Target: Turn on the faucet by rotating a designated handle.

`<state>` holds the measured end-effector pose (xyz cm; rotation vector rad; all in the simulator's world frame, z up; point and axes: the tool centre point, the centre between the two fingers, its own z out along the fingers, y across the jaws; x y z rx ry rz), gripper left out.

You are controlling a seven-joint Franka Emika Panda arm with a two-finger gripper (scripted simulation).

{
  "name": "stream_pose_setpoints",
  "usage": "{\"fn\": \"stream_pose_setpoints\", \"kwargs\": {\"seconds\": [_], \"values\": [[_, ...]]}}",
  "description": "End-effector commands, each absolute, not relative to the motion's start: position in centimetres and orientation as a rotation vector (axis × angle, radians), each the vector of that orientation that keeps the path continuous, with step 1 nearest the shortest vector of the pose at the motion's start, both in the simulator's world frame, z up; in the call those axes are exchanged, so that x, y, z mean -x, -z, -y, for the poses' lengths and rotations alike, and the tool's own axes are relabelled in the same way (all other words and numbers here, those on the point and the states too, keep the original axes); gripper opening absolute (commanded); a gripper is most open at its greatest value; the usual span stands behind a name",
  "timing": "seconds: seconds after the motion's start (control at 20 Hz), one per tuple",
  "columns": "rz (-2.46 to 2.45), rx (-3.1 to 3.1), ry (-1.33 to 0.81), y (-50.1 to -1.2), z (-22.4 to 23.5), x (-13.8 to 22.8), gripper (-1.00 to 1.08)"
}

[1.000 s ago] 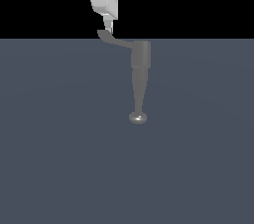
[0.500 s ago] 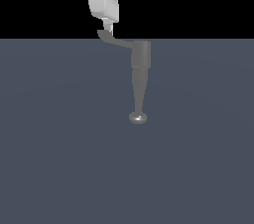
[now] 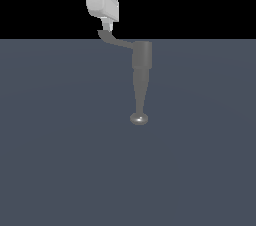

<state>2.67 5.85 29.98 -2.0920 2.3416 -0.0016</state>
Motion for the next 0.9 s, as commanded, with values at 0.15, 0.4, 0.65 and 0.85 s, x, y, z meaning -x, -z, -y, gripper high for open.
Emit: {"fn": "stream_pose_setpoints", "kwargs": {"seconds": [0.15,0.4,0.65,0.85], "values": [[-2.343,2.093,0.000,-29.9,-6.0,-0.9,-1.00],[-2.343,2.093,0.000,-29.9,-6.1,0.6,-1.00],[-2.343,2.093,0.000,-29.9,-6.3,2.2,-1.00],[-2.344,2.092,0.000,-29.9,-6.4,3.5,-1.00]]}}
